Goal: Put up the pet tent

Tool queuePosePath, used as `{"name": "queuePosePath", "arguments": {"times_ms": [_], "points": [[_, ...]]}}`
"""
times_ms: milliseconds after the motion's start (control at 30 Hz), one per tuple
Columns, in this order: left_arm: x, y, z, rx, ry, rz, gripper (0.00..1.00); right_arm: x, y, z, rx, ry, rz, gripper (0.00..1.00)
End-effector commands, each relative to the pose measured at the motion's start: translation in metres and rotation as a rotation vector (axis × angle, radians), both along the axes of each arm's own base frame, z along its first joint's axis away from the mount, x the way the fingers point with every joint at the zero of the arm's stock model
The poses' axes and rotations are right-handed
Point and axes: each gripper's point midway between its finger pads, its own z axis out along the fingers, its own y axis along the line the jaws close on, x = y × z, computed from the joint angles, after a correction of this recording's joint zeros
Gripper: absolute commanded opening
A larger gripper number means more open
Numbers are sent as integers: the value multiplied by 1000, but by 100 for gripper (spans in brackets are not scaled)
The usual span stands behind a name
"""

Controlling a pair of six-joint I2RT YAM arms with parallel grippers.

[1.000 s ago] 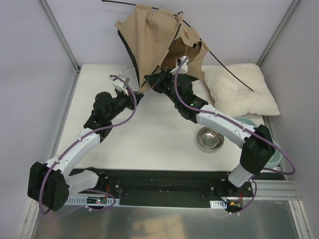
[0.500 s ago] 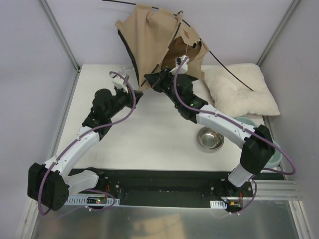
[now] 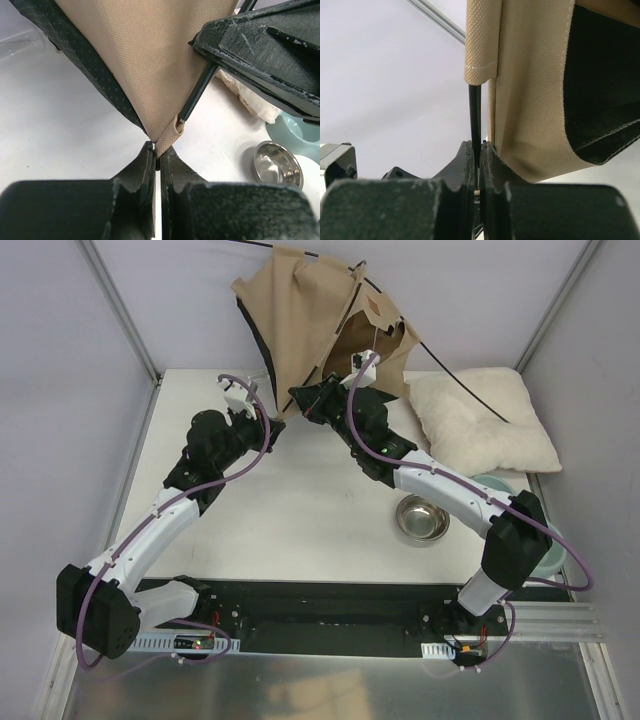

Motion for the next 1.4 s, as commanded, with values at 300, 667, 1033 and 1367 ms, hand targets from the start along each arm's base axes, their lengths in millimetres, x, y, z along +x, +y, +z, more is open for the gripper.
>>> {"name": "queuePosePath", "arguments": {"times_ms": [300,667,1033,1367], "points": [[-5,-1,13,-24,37,-23,0,30,-31,48,67,-131,-156,0],[-10,-2,16,-22,30,-45,0,40,-33,31,4,-109,-216,0],[-9,-4,11,-8,47,-56,0,26,-5,42,1,-146,-66,0],[-9,-3,15,1,42,-56,0,17,13,16,-97,-137,17,0]]}}
